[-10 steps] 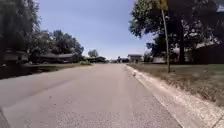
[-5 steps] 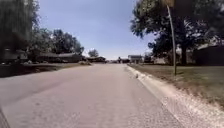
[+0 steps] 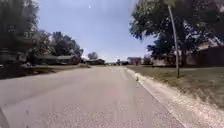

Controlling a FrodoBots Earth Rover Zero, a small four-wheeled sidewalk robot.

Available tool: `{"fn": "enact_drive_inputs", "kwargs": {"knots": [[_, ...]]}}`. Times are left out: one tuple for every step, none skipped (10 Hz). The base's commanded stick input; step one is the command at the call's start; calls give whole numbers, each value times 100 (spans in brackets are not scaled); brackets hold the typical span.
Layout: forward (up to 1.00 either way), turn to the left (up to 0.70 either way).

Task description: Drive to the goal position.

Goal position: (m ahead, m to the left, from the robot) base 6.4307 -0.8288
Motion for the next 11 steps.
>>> {"fn": "enact_drive_inputs", "kwargs": {"knots": [[70, 0], [70, -12], [70, -27], [70, -10], [70, -4], [70, 0], [70, 0], [70, 0], [70, 0], [70, 0], [70, 0]]}}
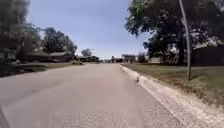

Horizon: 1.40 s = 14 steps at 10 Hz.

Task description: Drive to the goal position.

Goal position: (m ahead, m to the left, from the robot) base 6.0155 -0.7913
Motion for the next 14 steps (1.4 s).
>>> {"fn": "enact_drive_inputs", "kwargs": {"knots": [[70, 0], [70, 0], [70, 0], [70, 0], [70, 0], [70, 0], [70, 0], [70, 0], [70, 0], [70, 0], [70, 0], [70, 0], [70, 0], [70, 0]]}}
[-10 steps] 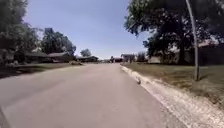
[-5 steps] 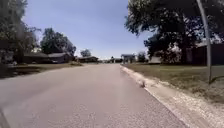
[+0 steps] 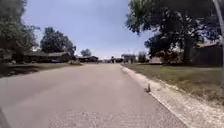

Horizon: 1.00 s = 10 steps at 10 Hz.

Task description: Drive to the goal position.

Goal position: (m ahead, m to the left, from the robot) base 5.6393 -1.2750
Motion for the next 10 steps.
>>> {"fn": "enact_drive_inputs", "kwargs": {"knots": [[70, 0], [70, 0], [70, 0], [70, 0], [70, 0], [70, 0], [70, 0], [70, 0], [70, 0], [70, 0]]}}
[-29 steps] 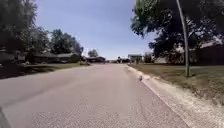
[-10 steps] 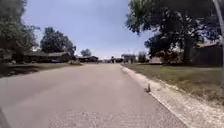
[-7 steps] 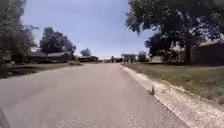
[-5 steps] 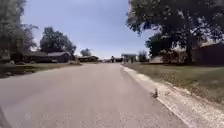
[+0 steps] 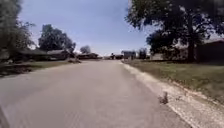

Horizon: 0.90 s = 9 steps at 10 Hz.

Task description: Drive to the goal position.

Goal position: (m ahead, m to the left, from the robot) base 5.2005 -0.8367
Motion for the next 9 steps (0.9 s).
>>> {"fn": "enact_drive_inputs", "kwargs": {"knots": [[70, -4], [70, -9], [70, -14], [70, -20], [70, -25], [70, -30], [70, -34], [70, -24], [70, -15]]}}
